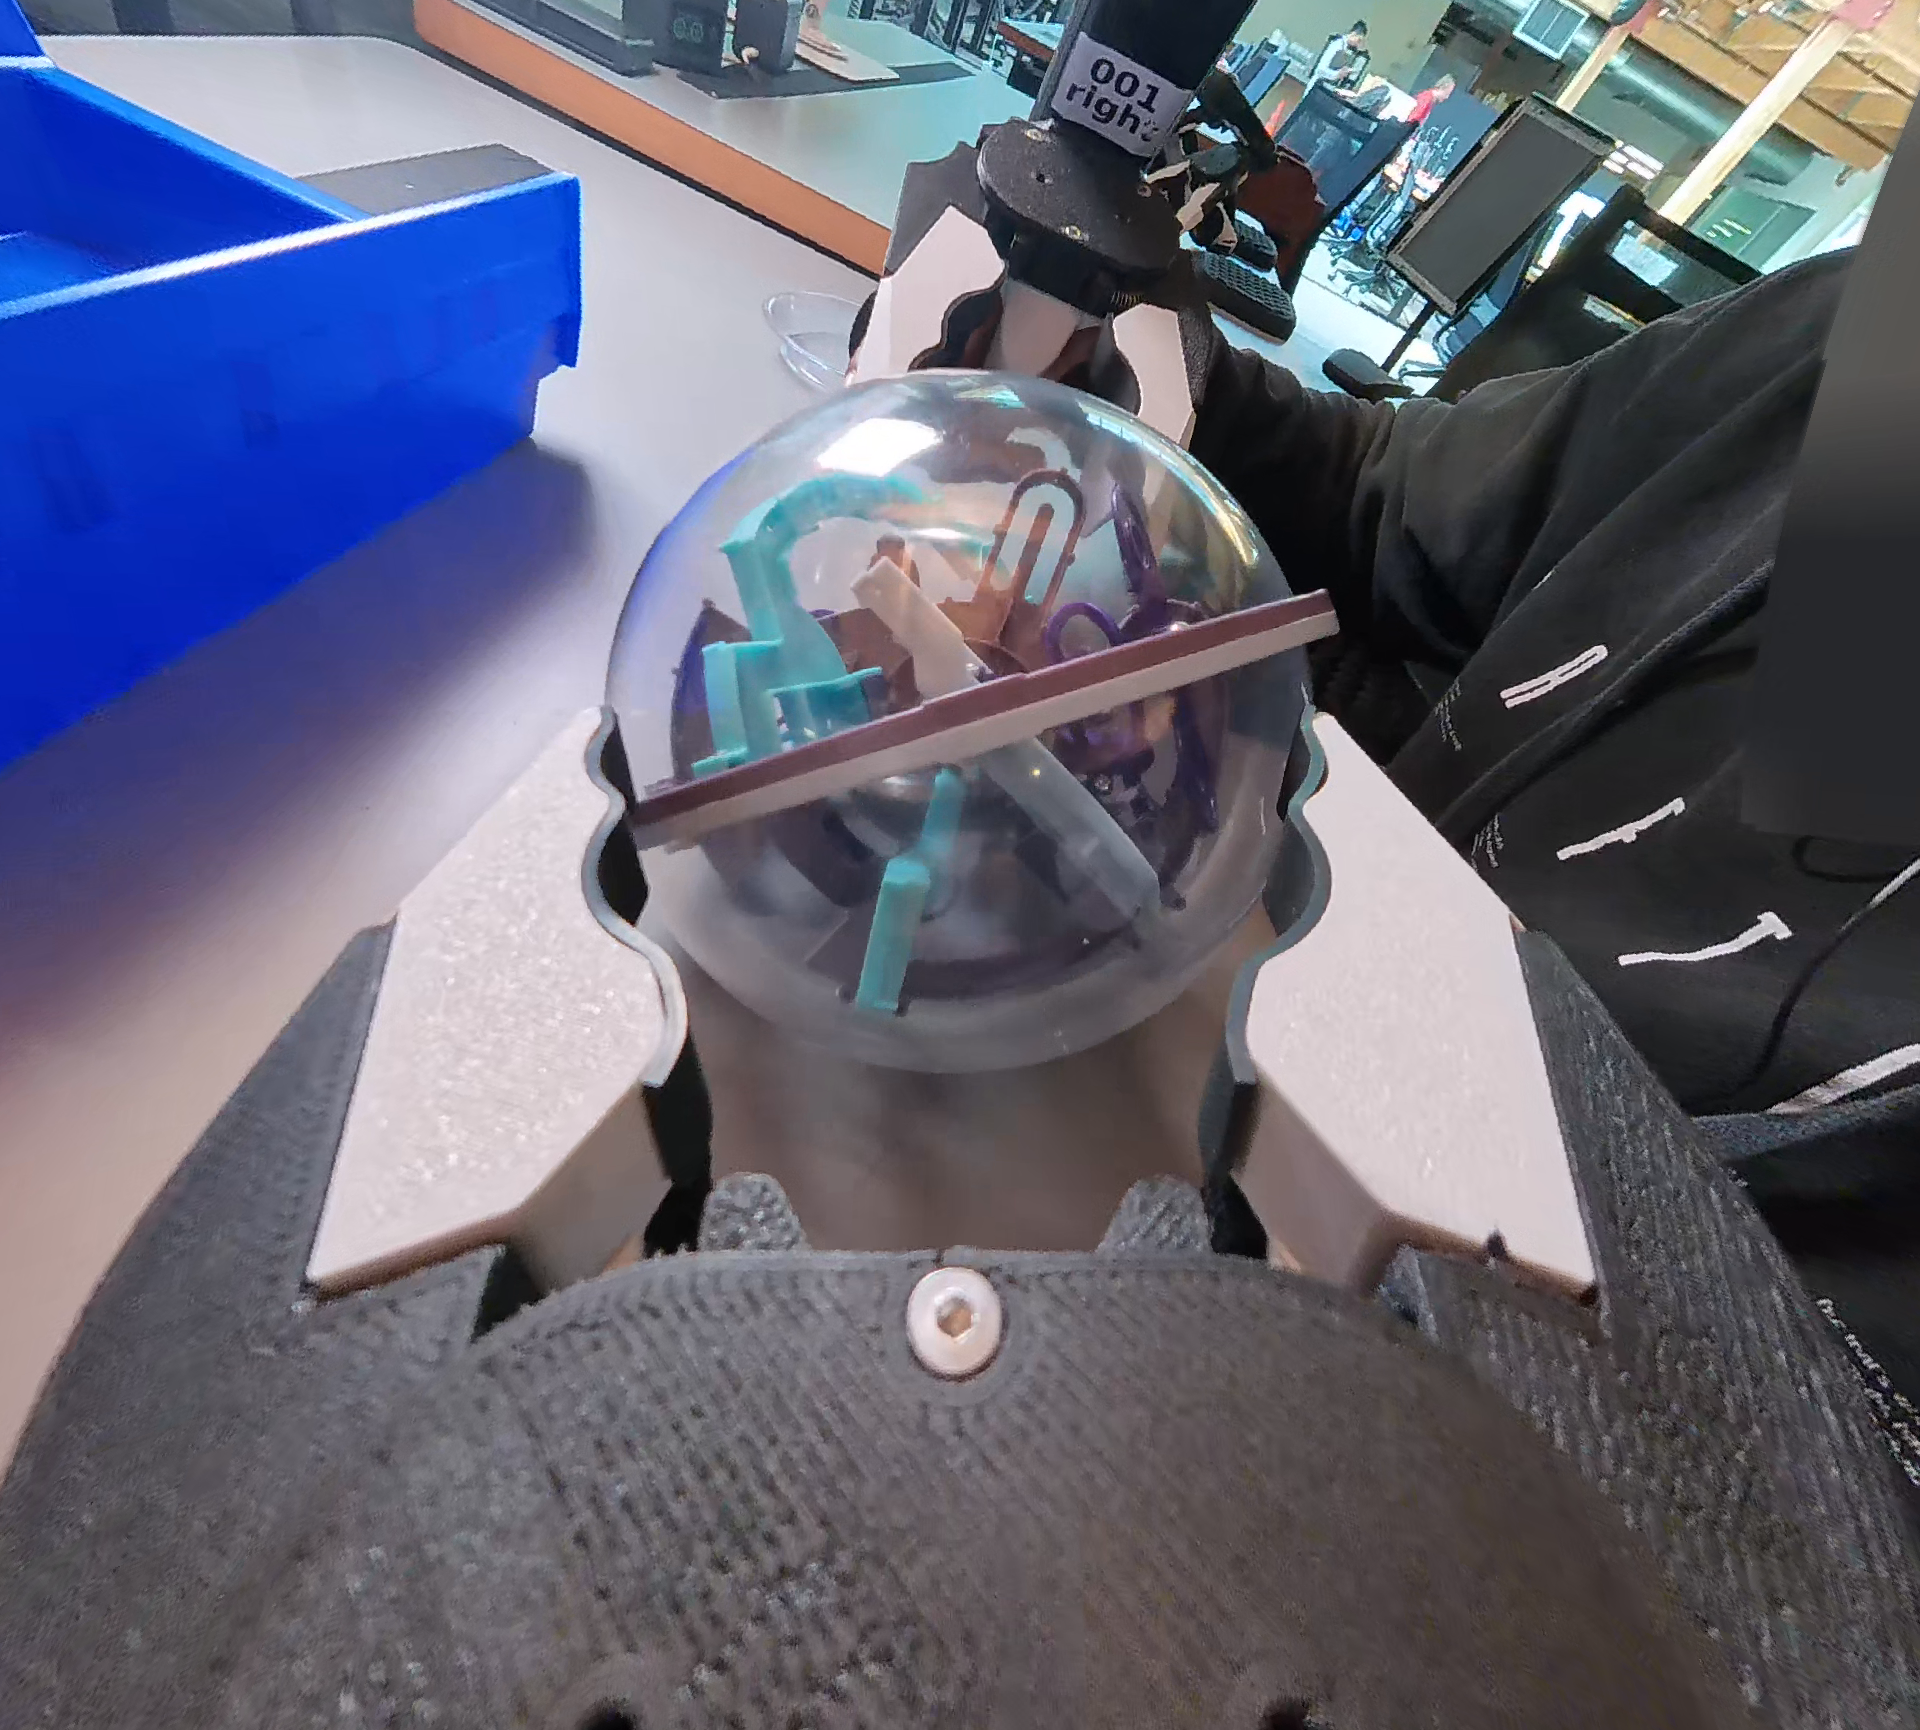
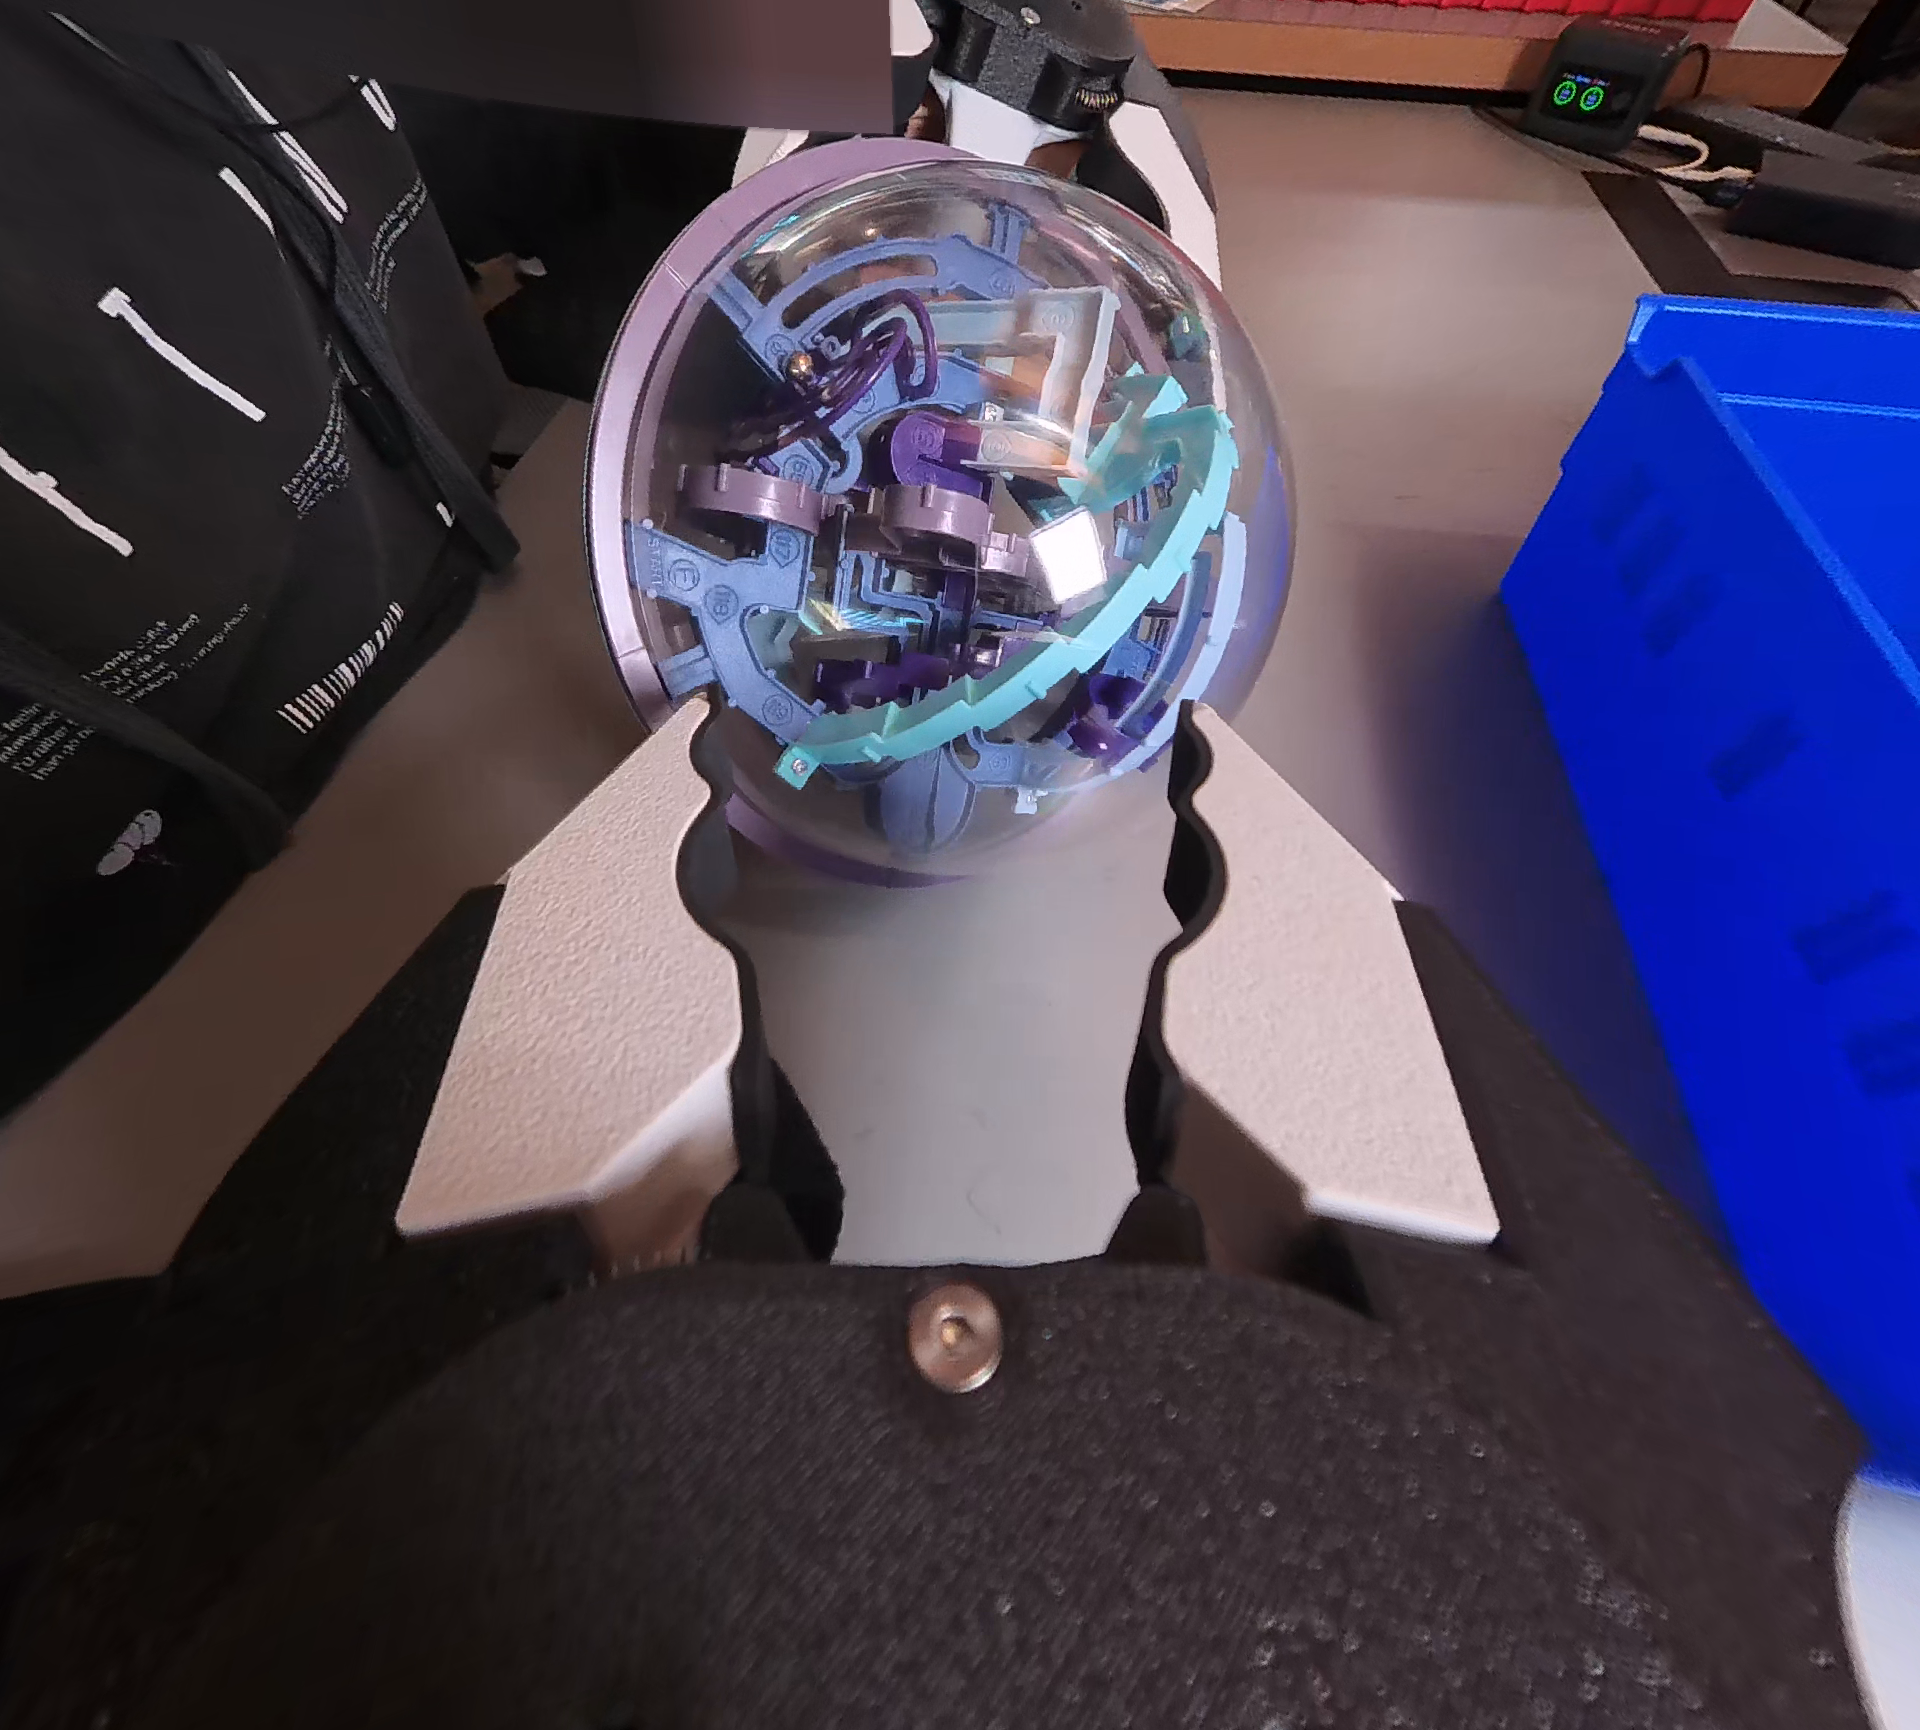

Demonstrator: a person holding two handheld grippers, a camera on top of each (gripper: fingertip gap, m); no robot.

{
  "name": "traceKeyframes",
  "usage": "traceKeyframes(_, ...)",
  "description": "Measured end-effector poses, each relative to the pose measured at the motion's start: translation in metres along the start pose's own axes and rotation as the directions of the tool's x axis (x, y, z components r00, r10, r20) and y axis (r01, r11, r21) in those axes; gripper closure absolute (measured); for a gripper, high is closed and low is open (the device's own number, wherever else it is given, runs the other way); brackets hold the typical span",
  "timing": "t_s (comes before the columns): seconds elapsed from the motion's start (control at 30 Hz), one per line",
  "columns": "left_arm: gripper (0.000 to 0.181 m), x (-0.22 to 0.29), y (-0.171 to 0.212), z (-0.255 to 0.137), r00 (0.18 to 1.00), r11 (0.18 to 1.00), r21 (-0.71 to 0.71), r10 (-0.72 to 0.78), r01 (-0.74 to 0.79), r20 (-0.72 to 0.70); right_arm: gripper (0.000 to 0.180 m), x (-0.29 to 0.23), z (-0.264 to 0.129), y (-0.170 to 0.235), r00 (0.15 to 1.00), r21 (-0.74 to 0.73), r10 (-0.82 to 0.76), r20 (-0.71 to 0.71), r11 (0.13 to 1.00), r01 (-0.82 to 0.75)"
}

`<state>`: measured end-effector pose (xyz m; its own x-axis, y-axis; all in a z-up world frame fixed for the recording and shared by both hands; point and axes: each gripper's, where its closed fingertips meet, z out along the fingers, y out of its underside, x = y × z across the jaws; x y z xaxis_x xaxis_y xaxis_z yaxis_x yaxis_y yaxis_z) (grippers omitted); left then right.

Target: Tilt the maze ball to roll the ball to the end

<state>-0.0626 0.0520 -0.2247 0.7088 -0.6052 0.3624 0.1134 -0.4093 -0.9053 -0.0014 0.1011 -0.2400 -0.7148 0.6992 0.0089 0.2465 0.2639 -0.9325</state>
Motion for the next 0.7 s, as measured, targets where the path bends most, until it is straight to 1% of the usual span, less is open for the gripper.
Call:
traceKeyframes(0.27,0.058,-0.004,-0.002,0.001,0.999,1.0,-0.006,-0.023,0.023,-0.026,0.098,0.002,-0.001,0.001,1.0,0.003,0.009,-0.007,1.0,-0.009)
traceKeyframes(0.7,0.058,-0.016,-0.009,0.004,0.988,0.991,-0.027,-0.136,0.134,-0.077,0.1,0.008,-0.001,0.008,0.999,-0.011,0.028,-0.024,1.0,-0.028)
